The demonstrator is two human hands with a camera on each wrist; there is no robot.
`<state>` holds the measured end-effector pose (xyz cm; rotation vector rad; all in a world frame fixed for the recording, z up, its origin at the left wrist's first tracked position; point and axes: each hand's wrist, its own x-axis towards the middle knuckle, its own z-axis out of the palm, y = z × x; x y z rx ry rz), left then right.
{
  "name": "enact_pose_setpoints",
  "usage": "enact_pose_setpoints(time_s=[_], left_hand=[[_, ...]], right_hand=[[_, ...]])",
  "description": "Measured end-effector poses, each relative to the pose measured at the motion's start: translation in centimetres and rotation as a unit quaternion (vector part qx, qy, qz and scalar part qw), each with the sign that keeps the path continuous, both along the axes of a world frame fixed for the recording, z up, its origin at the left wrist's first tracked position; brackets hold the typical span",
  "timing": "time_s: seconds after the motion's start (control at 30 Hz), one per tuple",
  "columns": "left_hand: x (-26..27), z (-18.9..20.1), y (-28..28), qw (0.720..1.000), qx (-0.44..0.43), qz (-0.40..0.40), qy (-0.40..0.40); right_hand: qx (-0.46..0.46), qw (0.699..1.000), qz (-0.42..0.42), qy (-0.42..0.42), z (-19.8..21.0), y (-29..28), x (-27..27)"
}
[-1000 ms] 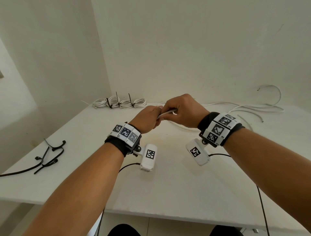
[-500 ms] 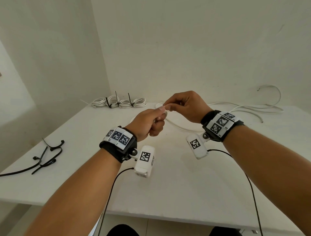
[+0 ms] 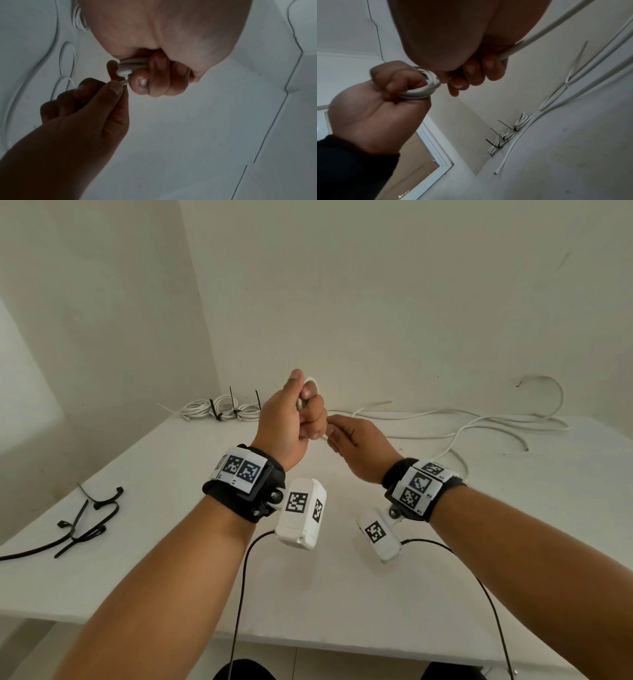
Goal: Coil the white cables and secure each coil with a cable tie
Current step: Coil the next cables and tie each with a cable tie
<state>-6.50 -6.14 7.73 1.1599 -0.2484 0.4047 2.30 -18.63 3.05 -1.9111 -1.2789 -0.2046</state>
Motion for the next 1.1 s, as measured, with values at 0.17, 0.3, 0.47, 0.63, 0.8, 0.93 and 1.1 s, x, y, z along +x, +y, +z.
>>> enact_pose_setpoints(time_s=[0.17,0.3,0.47,0.63,0.8,0.93,1.1], left_hand=[[0.7,-0.1,0.2,0.993,0.015,0.117,-0.005],[1.5,-0.9,1.0,0.965,0.139,0.223,-0.006],[2.3,-2.3,1.8,0.920,0.221,0.322,0.043],[2.8,-4.4,2.0,0.860,0.368,0.334,0.116],[2.2,-5.1,1.8,0.841,0.451,0.263,0.145],[1.4,-5.3,1.6,0.861,0.448,0.192,0.148],[0.0,-5.1,0.7,0.880,0.430,0.132,0.153]], right_hand=[[-0.073,0.997,-0.014,0.005,-0.6,0.2,-1.0],[-0.136,0.991,-0.014,-0.014,-0.7,0.1,-1.5],[-0.187,0.981,0.024,-0.053,-0.5,-0.2,-2.2],[-0.223,0.965,0.029,-0.132,0.4,-0.3,-2.1],[-0.248,0.951,0.034,-0.180,1.9,-1.0,-1.6],[-0.226,0.958,0.026,-0.175,3.6,-1.7,-1.0],[-0.174,0.971,0.028,-0.163,4.9,-2.1,-0.1]])
